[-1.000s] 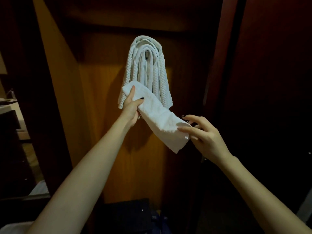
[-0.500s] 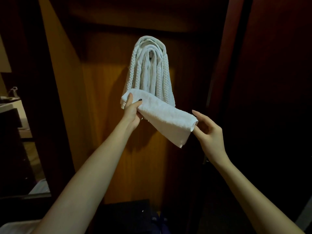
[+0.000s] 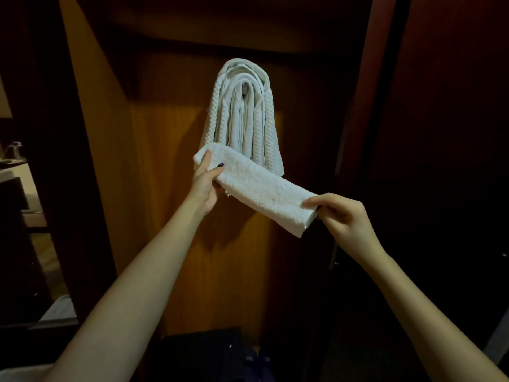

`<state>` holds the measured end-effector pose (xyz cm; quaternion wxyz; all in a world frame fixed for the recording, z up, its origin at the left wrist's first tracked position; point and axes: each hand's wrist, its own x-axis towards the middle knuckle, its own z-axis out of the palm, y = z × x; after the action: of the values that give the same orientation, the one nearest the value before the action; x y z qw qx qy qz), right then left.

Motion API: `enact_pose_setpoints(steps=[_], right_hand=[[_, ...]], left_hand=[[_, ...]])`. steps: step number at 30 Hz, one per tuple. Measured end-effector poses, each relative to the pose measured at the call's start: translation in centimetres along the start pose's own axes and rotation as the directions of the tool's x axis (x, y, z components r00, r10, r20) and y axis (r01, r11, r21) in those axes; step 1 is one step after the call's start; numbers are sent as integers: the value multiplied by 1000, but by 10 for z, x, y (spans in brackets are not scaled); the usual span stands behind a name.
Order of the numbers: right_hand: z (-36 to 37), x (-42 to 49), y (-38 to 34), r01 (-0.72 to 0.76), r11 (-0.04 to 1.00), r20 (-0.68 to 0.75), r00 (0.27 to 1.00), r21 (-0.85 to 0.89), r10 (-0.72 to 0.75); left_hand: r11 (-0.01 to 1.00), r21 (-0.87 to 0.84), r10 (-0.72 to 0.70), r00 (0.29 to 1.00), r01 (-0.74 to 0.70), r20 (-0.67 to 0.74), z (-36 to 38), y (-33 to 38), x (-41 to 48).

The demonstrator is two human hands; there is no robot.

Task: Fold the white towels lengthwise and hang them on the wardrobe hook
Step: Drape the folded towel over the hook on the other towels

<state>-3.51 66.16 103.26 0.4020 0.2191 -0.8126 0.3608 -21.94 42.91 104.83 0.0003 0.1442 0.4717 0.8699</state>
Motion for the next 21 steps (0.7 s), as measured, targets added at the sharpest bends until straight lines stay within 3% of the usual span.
enact_pose_setpoints(steps=[4,9,13,16,21], right_hand=[[5,2,3,-4,1000,-66,998,-28,2],[18,4,19,-232,966,-194,949,109,250],[16,15,32,-313,943,-45,947,110,319],[18,23,36,-363,891,85,931,271,354],[24,51,38,-340,918,-92,927,205,364]], left_hand=[[998,-39,55,999,-55,-3,1,5,-1],[993,-61,100,995,-101,-18,-4,4,3],[989,-90,117,993,-119,-36,-8,4,9],[990,-76,118,992,-122,-54,-14,4,16],[990,-70,120,992,-123,-48,-13,12,32]])
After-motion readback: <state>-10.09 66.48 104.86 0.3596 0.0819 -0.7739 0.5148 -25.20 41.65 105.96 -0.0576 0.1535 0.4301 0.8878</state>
